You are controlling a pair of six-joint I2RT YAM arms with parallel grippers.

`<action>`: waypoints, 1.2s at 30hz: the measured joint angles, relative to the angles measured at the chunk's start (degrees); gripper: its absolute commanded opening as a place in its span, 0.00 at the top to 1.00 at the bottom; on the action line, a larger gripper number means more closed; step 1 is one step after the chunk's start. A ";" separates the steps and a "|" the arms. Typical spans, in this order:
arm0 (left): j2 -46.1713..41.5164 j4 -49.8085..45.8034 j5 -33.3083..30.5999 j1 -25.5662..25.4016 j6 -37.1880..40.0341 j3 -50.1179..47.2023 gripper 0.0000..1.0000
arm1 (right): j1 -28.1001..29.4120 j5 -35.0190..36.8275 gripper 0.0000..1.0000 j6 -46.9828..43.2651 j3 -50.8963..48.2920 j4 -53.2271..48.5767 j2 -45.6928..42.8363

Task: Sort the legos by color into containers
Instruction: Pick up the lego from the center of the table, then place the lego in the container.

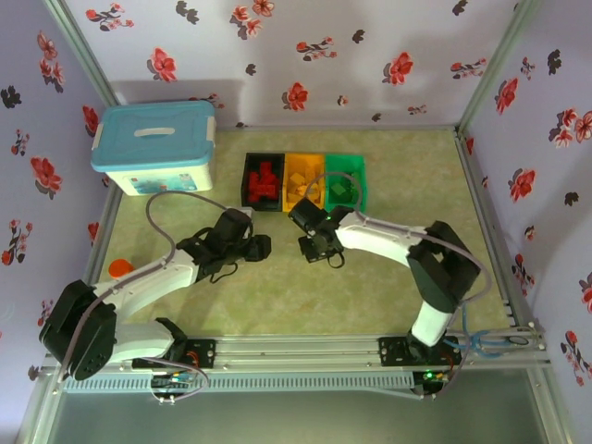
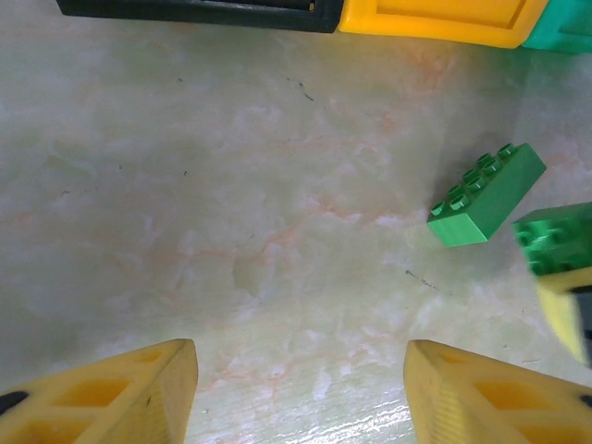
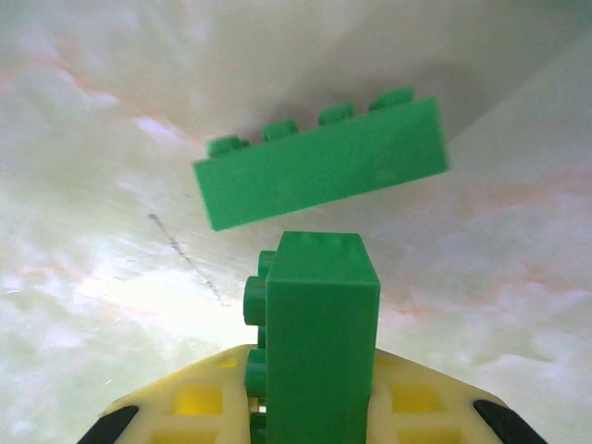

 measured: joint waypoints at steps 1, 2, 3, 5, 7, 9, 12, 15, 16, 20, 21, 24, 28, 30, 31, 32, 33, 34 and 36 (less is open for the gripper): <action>0.00 -0.02 0.00 0.00 -0.02 0.00 0.40 | -0.07 0.87 0.88 -0.09 0.04 -0.46 -1.97; 0.00 -0.02 0.00 0.00 -0.02 0.00 0.40 | -0.44 1.46 0.88 -0.20 0.17 -0.92 -3.56; 0.00 -0.02 0.00 0.00 -0.02 0.00 0.40 | -1.16 2.08 0.88 -0.39 0.57 -1.64 -5.16; -0.02 -0.04 0.00 0.00 -0.07 0.00 0.40 | -3.76 2.60 0.88 -0.85 2.23 -2.89 -6.60; -0.20 -0.11 -0.02 0.00 -0.24 0.00 0.40 | -7.74 2.84 0.88 -1.66 4.68 -3.91 -6.34; -0.79 -0.13 0.00 -0.02 -0.44 -0.09 0.39 | -11.65 2.84 0.87 -2.58 7.06 -4.83 -5.38; -2.40 -0.28 -0.02 -0.02 -0.87 -0.83 0.40 | -16.63 2.62 0.87 -3.98 12.13 -6.56 -2.34; -3.72 -0.50 -0.02 -0.02 -1.11 -1.57 0.39 | -20.13 2.08 0.87 -5.22 18.21 -7.50 1.99; -4.09 -0.63 -0.09 -0.02 -1.16 -1.81 0.40 | -21.16 1.92 0.87 -5.66 20.68 -7.78 3.91; -4.94 -1.42 -0.17 -0.02 -1.42 -2.25 0.39 | -23.67 1.05 0.87 -6.93 29.42 -8.92 11.87; -5.09 -1.62 -0.17 -0.02 -1.49 -2.27 0.40 | -24.06 0.90 0.87 -7.15 31.78 -9.25 14.16; -5.62 -1.68 -0.22 -0.02 -1.51 -2.32 0.40 | -24.76 0.63 0.81 -7.78 38.27 -10.40 20.48; -6.16 -2.03 -0.59 -0.02 -1.53 -2.34 0.39 | -25.07 0.57 0.31 -8.20 44.44 -11.26 26.01; -6.19 -2.36 -0.59 -0.02 -1.55 -2.34 0.39 | -25.07 0.39 0.29 -8.28 44.57 -11.43 26.10; -6.21 -2.54 -0.59 -0.02 -1.55 -2.34 0.39 | -25.07 0.37 0.28 -8.26 44.41 -11.21 25.77; -6.21 -2.62 -0.61 -0.07 -1.53 -2.34 0.39 | -25.07 0.37 0.28 -8.17 43.89 -10.69 25.29; -6.21 -2.67 -0.59 -0.09 -1.53 -2.34 0.39 | -25.07 0.31 0.28 -8.15 42.38 -9.70 24.20; -6.21 -2.67 -0.61 -0.15 -1.51 -2.34 0.39 | -25.07 0.15 0.28 -8.15 40.22 -8.74 22.56; -6.10 -2.64 -0.61 -0.37 -1.46 -2.34 0.37 | -25.07 0.11 0.28 -8.09 35.85 -7.65 19.06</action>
